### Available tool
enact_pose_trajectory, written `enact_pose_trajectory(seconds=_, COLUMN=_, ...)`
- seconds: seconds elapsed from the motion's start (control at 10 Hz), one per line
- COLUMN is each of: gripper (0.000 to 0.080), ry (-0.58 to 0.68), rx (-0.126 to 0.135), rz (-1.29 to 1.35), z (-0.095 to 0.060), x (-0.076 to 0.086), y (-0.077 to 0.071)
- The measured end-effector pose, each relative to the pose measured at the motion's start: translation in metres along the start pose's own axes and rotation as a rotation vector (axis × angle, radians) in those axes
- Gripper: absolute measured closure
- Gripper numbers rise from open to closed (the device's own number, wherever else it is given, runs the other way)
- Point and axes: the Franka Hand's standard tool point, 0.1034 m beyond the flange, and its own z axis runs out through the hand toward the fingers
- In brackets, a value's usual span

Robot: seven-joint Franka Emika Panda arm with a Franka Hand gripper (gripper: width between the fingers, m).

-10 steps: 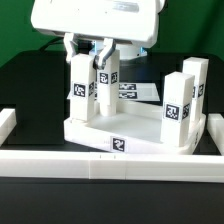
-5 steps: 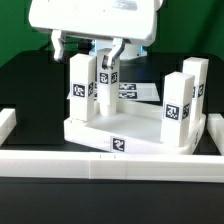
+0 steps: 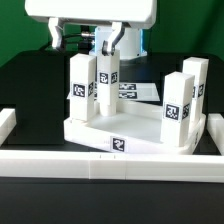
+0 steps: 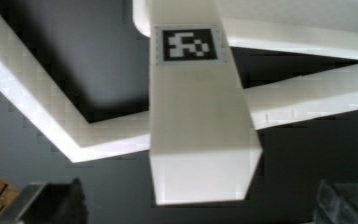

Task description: Assemble desk

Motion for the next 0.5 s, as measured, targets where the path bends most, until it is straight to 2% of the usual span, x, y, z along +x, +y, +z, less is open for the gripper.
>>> enact_pose_trajectory(seconds=0.1, gripper=0.0151, ry=-0.03, rx=0.006, rz=0.002, z=0.0013, x=-0.0021, y=-0.0017)
enact_pose_trajectory(seconds=0.2, gripper=0.0151, ry=-0.025, rx=0.002, rz=0.005, z=0.0023, x=-0.0016, y=0.0008)
enact_pose_trajectory(seconds=0.3, gripper=0.0151, ry=-0.063, rx=-0.004, rz=0.013, z=0.0074, x=-0.0079, y=0.0072)
enact_pose_trajectory(seconds=0.5, gripper=0.0151, ry=-0.235, rx=0.026, rz=0.039, z=0.0095, x=-0.0064, y=0.0078)
